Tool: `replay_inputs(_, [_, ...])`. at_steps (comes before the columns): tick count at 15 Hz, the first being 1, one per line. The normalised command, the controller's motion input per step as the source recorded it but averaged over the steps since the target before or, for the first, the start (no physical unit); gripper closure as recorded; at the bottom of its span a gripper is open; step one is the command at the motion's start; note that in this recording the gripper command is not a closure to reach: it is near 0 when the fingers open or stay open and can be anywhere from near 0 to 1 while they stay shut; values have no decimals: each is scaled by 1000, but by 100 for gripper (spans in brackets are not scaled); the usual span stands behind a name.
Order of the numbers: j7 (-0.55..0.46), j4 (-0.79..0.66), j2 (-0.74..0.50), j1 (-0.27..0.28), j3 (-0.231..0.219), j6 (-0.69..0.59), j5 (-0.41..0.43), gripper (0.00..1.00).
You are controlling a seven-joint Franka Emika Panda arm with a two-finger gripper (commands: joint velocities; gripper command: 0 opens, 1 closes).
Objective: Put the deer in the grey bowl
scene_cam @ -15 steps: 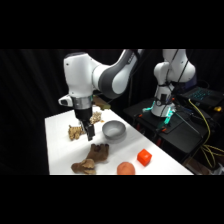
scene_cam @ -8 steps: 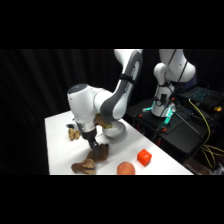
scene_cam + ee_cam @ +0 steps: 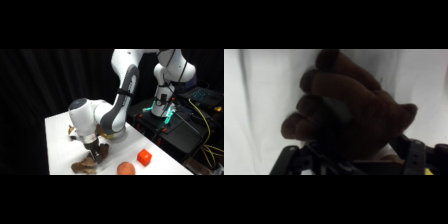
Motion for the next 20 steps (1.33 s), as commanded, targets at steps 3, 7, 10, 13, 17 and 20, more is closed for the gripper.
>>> replay_inputs(3, [11,189,114,11,15,-83,72,100])
replay_inputs(7, [27,122,42,35,-4,-116,45,86])
replay_inputs(10, [9,-6,-162,14,5,-264,59,81])
replay_inputs(13, [-33,-149,-477,-41,1,-438,76,81])
replay_inputs(17, [-93,-84,-558,-98,-26,-547,92,81])
replay_inputs(20, [-86,-18,-449,-78,-74,-416,56,77])
